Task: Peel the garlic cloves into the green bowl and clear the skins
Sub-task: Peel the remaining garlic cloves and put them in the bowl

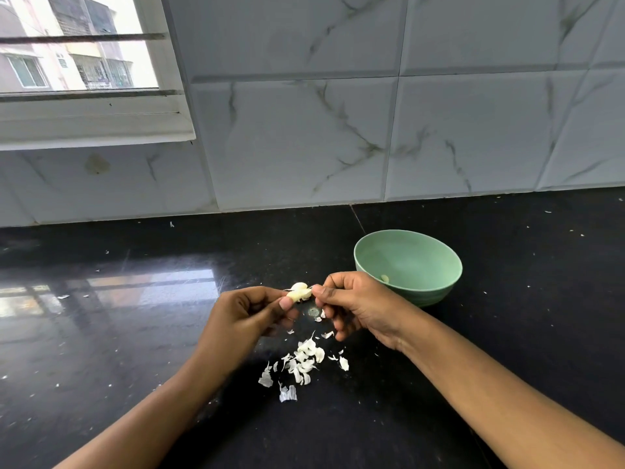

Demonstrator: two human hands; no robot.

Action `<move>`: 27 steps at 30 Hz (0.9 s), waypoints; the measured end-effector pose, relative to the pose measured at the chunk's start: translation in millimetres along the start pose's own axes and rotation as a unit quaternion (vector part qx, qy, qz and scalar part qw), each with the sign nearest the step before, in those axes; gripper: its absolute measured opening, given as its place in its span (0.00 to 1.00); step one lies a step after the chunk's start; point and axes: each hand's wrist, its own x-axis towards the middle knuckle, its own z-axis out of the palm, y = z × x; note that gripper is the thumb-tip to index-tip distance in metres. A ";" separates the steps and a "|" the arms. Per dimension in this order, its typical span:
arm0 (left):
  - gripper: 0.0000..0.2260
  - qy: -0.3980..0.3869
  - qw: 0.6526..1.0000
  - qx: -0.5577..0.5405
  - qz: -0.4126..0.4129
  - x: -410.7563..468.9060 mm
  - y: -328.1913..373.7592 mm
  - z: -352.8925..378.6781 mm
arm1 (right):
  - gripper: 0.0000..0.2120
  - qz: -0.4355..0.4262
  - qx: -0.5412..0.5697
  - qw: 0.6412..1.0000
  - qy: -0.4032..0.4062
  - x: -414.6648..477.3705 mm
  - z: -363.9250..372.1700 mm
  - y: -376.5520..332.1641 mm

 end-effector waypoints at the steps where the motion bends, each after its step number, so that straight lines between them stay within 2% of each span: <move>1: 0.05 0.004 1.000 -0.017 -0.014 0.7 1.4 -0.6 | 0.15 -0.006 -0.020 1.000 0.017 0.1 -1.0 -1.5; 3: 0.04 0.011 0.999 -0.037 -0.031 1.8 3.3 -1.8 | 0.19 -0.028 -0.073 0.996 0.052 1.1 -2.9 -2.3; 5: 0.05 0.012 0.998 -0.052 -0.045 1.0 5.1 -1.7 | 0.17 -0.056 -0.131 0.988 0.056 0.4 -3.6 -1.0; 7: 0.08 0.012 0.996 -0.065 -0.062 0.2 5.8 -1.2 | 0.10 -0.054 -0.175 0.983 0.004 -1.9 -3.7 0.9; 8: 0.08 0.013 0.995 -0.071 -0.070 0.1 5.6 -1.0 | 0.11 -0.042 -0.181 0.982 -0.027 -2.8 -3.4 2.4; 10: 0.08 0.011 0.993 -0.081 -0.080 0.3 5.2 -0.8 | 0.17 -0.046 -0.169 0.984 -0.035 -1.9 -3.5 4.0; 13: 0.08 -0.001 0.993 -0.083 -0.087 1.2 4.3 -1.6 | 0.17 -0.101 -0.124 0.987 -0.005 -0.1 -1.2 2.0; 18: 0.12 -0.059 0.996 -0.020 -0.059 -0.2 0.3 -0.8 | 0.05 -0.158 -0.095 0.983 0.012 1.5 9.0 7.7; 21: 0.15 -0.102 0.994 -0.010 -0.042 -1.5 -3.0 2.8 | 0.05 -0.138 -0.026 0.990 0.010 3.6 8.4 9.5; 24: 0.09 -0.134 0.980 -0.126 -0.080 -2.0 -1.0 2.1 | 0.05 -0.109 0.068 0.992 -0.009 2.2 7.4 7.4; 27: 0.08 -0.152 0.940 -0.275 -0.131 -1.1 4.1 -2.3 | 0.04 -0.103 0.116 0.988 -0.012 1.9 6.1 5.5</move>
